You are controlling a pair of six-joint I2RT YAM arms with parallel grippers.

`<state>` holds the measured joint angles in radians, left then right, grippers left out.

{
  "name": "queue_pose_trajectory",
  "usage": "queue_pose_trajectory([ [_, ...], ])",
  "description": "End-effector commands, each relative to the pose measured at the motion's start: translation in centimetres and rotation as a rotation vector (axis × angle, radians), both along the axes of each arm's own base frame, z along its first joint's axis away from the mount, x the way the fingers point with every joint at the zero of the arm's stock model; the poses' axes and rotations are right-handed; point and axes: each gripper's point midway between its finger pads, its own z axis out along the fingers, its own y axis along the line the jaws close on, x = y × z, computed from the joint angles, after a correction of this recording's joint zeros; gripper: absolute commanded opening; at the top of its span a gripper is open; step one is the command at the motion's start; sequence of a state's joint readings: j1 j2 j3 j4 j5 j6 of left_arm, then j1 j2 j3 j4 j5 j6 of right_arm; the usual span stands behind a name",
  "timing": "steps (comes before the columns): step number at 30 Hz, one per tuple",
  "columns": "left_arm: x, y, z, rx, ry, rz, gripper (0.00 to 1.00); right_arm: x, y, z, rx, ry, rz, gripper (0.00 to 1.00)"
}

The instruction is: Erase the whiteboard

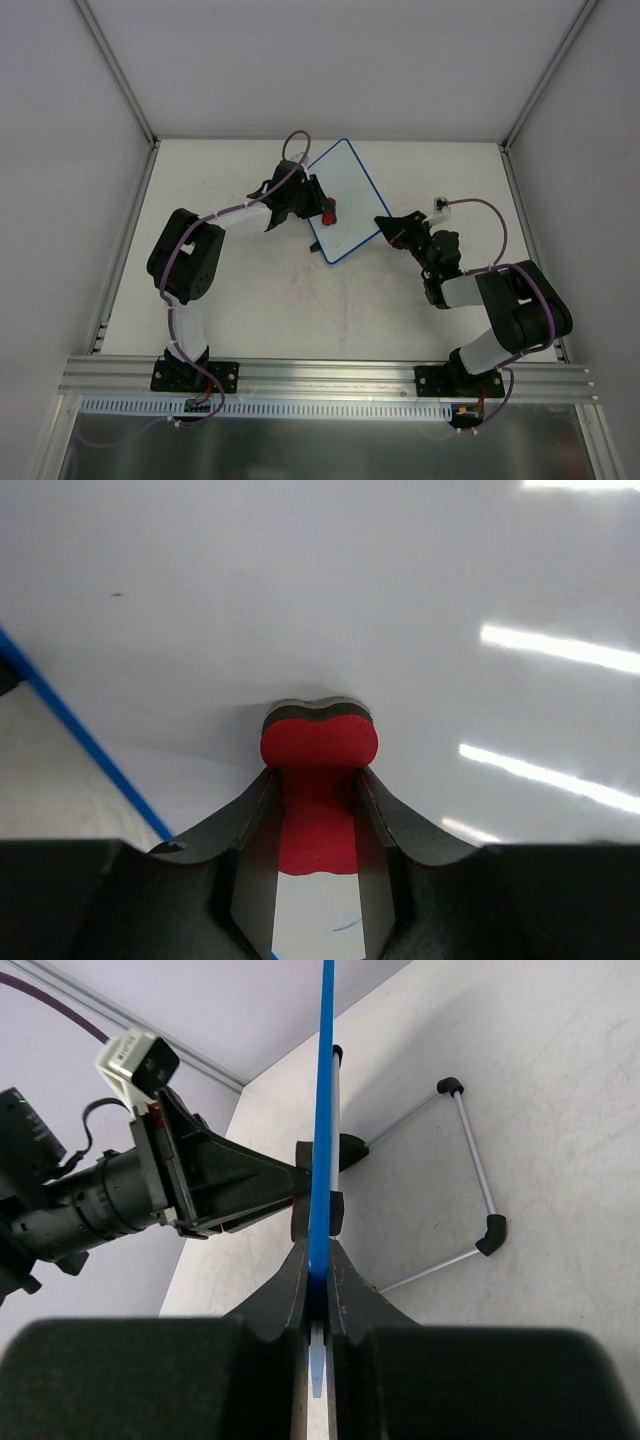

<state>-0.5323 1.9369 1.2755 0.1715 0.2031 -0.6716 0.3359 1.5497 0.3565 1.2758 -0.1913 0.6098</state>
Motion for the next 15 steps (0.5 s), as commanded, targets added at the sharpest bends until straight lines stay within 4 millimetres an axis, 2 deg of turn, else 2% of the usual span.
queue_pose_trajectory([
  [1, -2.5, 3.1, -7.2, 0.125, 0.206, 0.14, 0.0, -0.8, 1.4, 1.7, -0.012, -0.096, 0.077, 0.0],
  [5, -2.4, 3.8, -7.5, 0.134, 0.216, 0.194, 0.0, -0.8, 1.2, 1.8, -0.009, -0.096, 0.072, 0.0],
  [10, -3.4, 4.2, -9.0, 0.131, 0.282, 0.229, 0.0, -0.7, 1.1, 1.7, -0.007, -0.093, 0.069, 0.0],
  [15, -3.4, 5.8, -8.4, 0.167, 0.253, 0.305, 0.0, -0.7, 1.0, 1.8, 0.0, -0.095, 0.067, 0.0],
])
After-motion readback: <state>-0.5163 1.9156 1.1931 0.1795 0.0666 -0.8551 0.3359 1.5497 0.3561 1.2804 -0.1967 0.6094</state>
